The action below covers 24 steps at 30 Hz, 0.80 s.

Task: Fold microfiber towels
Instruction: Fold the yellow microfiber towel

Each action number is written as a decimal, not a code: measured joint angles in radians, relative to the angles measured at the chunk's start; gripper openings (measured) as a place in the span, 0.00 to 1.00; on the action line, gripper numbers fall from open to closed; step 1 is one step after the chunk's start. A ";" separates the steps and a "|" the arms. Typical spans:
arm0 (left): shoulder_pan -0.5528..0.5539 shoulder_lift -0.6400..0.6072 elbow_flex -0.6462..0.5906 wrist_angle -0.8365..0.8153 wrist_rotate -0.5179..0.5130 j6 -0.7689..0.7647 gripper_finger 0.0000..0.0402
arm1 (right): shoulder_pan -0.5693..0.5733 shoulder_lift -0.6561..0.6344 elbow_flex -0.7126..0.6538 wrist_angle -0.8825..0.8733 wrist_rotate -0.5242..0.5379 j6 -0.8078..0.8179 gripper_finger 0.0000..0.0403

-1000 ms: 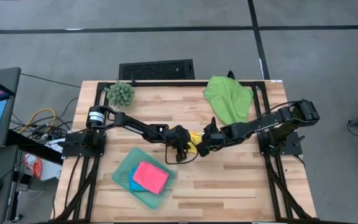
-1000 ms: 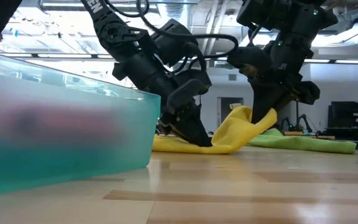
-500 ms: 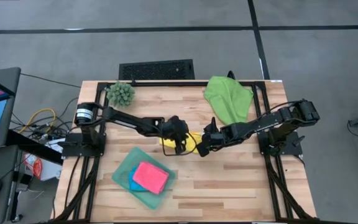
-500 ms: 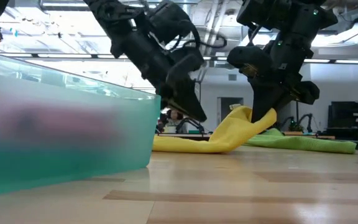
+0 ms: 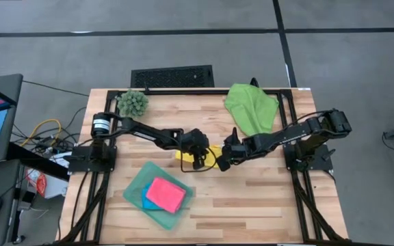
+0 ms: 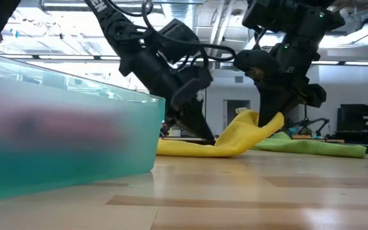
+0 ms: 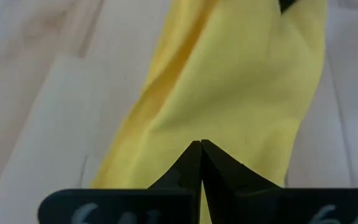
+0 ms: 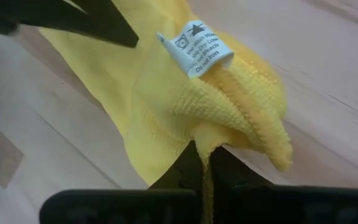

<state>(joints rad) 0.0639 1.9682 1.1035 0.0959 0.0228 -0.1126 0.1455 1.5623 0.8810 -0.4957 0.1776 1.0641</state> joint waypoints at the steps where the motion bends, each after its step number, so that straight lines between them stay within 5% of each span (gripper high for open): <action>1: 0.001 0.005 0.000 0.003 -0.002 0.002 0.00 | -0.003 0.000 0.000 0.001 0.000 -0.001 0.06; 14: 0.018 0.092 0.003 0.097 0.000 -0.022 0.00 | -0.019 0.000 0.000 0.004 -0.045 -0.021 0.06; 24: 0.044 -0.055 -0.003 -0.100 -0.026 -0.065 0.00 | -0.034 -0.045 -0.001 -0.006 -0.048 -0.060 0.06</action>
<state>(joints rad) 0.1080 1.9136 1.1008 -0.0036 -0.0028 -0.1775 0.1119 1.5176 0.8803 -0.5013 0.1298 1.0046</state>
